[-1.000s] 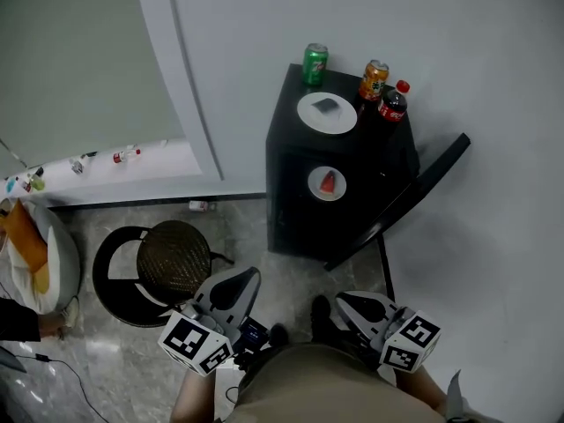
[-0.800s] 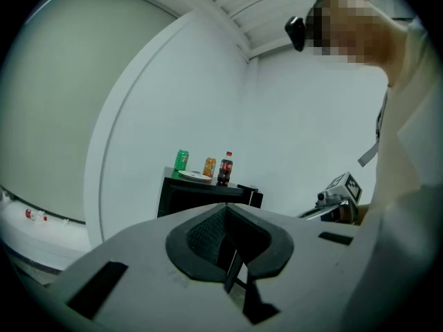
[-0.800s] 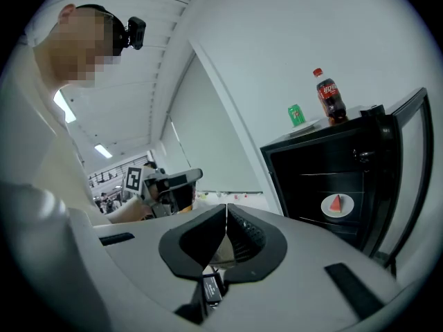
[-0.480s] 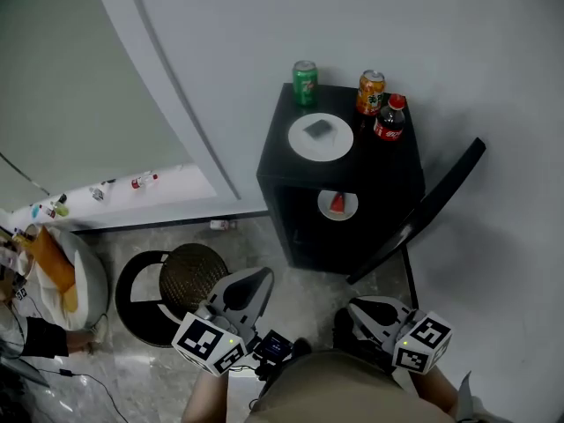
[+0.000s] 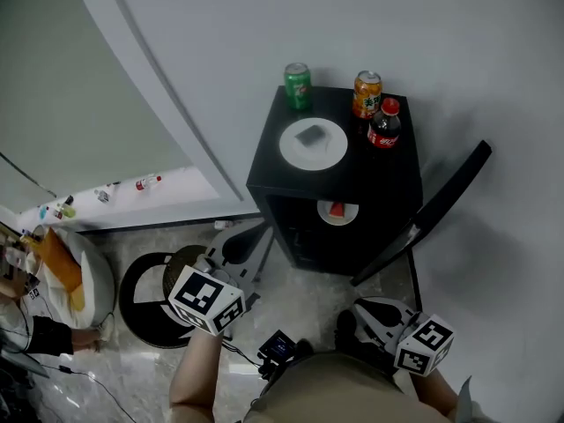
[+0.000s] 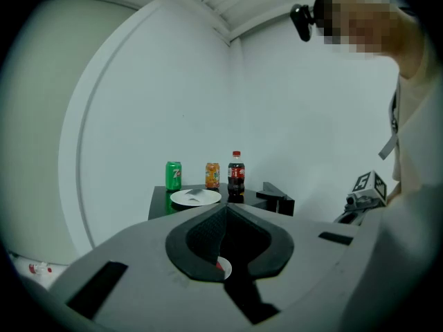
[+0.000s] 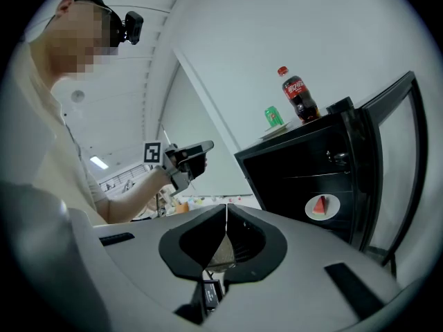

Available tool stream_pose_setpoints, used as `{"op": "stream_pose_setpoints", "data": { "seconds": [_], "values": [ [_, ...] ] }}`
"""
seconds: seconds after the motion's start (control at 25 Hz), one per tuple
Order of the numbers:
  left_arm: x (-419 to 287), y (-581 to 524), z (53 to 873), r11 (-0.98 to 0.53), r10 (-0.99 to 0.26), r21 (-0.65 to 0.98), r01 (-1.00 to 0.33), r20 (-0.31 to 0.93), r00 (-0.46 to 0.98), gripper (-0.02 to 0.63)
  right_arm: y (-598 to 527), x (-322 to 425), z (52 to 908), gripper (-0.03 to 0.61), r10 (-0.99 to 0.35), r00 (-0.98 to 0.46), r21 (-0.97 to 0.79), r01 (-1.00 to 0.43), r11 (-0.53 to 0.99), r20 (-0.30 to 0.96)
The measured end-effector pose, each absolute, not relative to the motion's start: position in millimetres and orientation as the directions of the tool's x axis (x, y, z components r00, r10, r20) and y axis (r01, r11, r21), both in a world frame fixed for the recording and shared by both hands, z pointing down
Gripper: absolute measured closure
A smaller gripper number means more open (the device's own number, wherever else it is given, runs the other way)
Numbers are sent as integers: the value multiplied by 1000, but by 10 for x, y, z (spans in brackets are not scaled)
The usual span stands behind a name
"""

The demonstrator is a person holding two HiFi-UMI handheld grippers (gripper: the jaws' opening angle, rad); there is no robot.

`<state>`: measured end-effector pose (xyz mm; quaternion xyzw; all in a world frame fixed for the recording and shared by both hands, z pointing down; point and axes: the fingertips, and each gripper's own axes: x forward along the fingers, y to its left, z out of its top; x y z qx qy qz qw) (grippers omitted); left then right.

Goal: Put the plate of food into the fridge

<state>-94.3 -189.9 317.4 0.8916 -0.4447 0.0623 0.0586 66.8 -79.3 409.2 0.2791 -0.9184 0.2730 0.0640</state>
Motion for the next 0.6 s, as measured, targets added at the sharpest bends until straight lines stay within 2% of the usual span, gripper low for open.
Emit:
{"op": "stream_pose_setpoints", "data": {
  "seconds": [0.6],
  "values": [
    [-1201, -2637, 3142, -480, -859, -23, -877, 217, 464, 603, -1028, 1060, 4004, 558, -462, -849, -472, -526, 707, 254]
  ]
}}
